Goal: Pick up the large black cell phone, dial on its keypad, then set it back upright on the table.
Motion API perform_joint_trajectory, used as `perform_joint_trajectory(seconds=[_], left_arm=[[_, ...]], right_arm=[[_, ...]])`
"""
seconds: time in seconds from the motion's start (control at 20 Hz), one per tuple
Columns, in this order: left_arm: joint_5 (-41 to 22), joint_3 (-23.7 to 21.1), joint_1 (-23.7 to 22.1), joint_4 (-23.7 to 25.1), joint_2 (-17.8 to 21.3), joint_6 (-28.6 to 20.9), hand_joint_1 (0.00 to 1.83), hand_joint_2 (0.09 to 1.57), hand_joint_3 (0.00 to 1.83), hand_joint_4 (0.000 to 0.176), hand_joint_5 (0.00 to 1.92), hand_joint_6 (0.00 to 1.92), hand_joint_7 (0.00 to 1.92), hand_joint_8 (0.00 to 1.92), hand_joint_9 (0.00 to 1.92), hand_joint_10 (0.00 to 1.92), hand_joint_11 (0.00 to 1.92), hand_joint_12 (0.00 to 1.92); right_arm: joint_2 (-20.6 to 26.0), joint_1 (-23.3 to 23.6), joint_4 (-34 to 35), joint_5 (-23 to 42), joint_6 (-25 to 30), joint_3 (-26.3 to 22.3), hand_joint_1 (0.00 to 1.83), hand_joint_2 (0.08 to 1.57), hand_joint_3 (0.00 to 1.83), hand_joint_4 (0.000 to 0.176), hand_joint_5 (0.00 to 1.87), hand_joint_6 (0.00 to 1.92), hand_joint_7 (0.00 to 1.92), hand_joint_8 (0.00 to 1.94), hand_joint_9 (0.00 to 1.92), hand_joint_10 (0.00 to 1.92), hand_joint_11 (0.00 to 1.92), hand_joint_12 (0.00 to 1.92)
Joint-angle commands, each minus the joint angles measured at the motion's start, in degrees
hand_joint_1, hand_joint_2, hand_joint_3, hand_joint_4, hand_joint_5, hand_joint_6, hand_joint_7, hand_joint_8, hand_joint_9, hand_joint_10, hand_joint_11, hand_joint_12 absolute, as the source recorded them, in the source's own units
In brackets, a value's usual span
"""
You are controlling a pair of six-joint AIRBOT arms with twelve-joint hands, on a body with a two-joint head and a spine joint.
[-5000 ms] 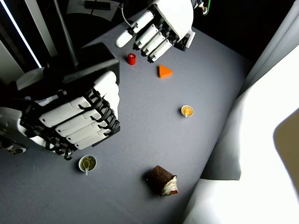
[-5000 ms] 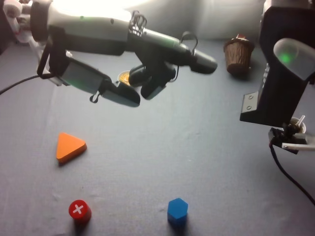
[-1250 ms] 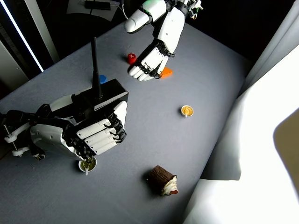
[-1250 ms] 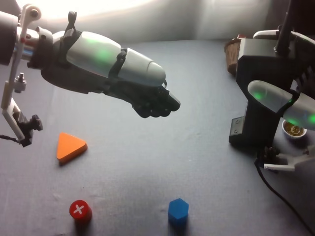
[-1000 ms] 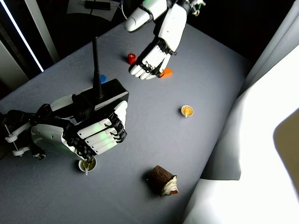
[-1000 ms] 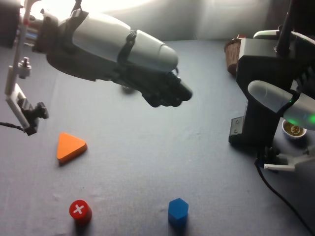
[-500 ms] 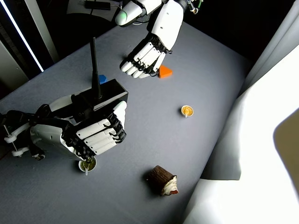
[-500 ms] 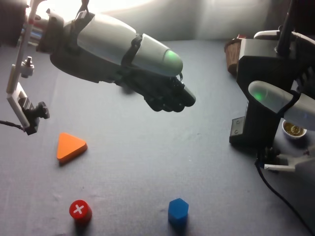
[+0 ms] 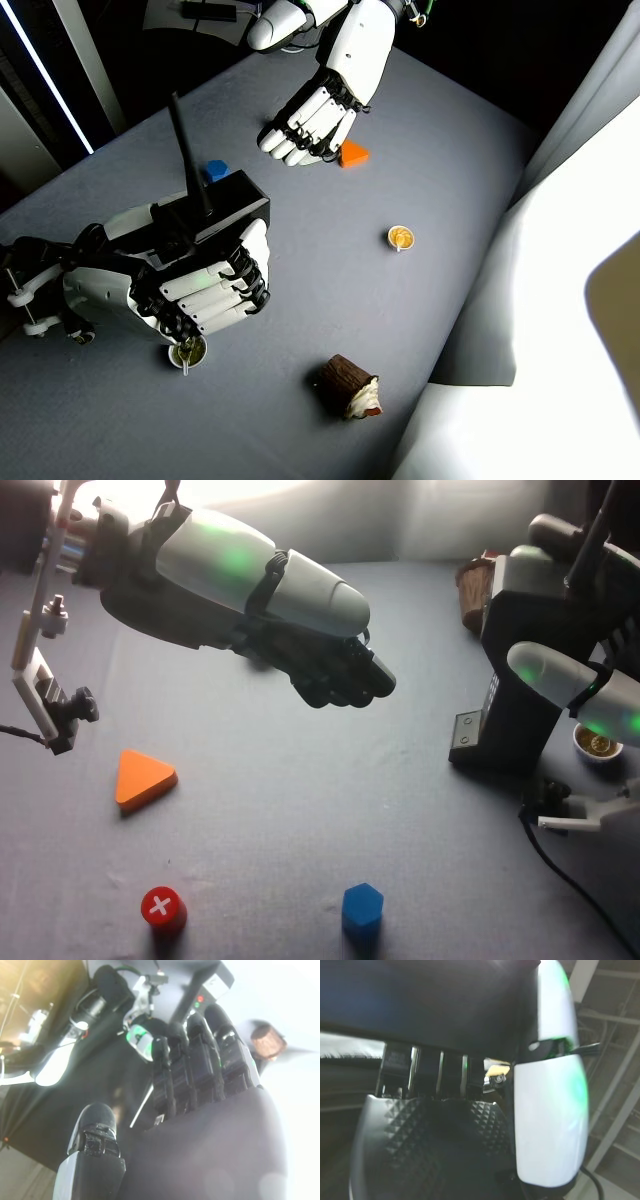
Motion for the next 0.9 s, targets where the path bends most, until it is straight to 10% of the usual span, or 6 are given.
perform_joint_trajectory(seconds=[0.0, 0.55, 0.85], left_arm=[[0.37, 0.23, -1.73, -4.26, 0.32, -0.62, 0.0, 1.23, 0.0, 0.018, 0.41, 0.0, 0.4, 0.0, 0.32, 0.0, 0.0, 0.76], [0.36, 0.18, -1.54, -4.22, 0.3, -0.62, 0.0, 1.23, 0.0, 0.021, 0.4, 0.0, 0.4, 0.0, 0.32, 0.0, 0.0, 0.75], [0.36, 0.09, -1.67, -4.17, 0.25, -0.62, 0.0, 1.23, 0.0, 0.024, 0.39, 0.0, 0.39, 0.0, 0.32, 0.0, 0.0, 0.79]], right_arm=[[0.4, -0.13, -0.95, 7.1, 0.88, 0.21, 1.16, 1.2, 0.0, 0.0, 0.72, 0.0, 0.73, 0.01, 0.72, 0.23, 0.52, 1.12], [0.77, -0.46, -1.22, 7.09, 0.64, 0.32, 0.85, 1.18, 0.0, 0.0, 0.4, 0.0, 0.36, 0.0, 0.38, 0.0, 0.03, 1.07], [1.17, -0.72, -1.48, 7.09, 0.44, 0.29, 0.34, 1.01, 0.0, 0.0, 0.01, 0.0, 0.02, 0.0, 0.01, 0.0, 0.0, 0.04]])
